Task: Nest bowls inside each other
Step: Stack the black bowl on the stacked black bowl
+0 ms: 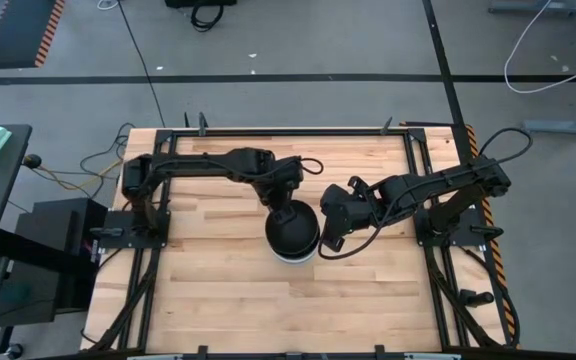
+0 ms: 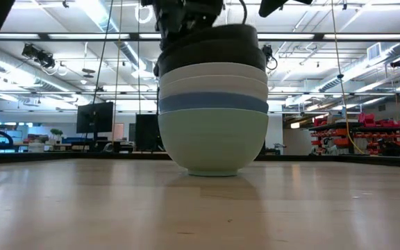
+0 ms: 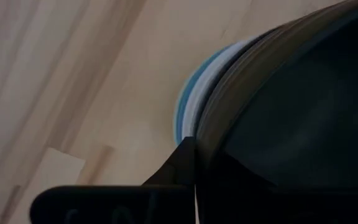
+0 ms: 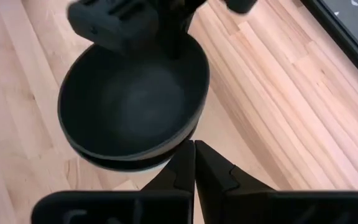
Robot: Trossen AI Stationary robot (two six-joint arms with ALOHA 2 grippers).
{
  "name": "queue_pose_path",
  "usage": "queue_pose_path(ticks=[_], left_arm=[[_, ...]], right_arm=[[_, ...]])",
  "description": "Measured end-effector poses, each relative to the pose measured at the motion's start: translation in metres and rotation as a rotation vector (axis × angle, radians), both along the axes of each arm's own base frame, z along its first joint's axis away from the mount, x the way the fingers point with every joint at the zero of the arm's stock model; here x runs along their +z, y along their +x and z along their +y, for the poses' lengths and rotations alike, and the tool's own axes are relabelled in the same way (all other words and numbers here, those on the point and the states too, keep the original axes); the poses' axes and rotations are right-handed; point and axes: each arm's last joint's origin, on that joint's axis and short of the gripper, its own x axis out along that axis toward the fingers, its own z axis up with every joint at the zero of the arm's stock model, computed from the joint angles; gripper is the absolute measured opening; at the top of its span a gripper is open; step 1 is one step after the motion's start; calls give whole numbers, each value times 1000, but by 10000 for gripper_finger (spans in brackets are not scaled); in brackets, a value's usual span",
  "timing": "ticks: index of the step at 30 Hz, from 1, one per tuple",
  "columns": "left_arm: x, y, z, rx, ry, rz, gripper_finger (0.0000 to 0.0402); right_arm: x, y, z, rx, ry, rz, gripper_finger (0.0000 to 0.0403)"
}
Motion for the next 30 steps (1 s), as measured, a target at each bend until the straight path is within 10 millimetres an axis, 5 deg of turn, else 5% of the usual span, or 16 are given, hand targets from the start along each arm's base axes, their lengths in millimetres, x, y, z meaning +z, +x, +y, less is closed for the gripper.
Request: queue_pose_path(ticks=[5,15,30], left_arm=[[-15,6,4,-4,-30,38,10],[-13,6,1,-33,-75,33,24],[30,16,-22,-139,-81,-101,56]], right_arm=[[0,0,0,0,-1,1,5],[0,0,0,1,-2,1,12],[0,0,0,-6,2,-1,23]])
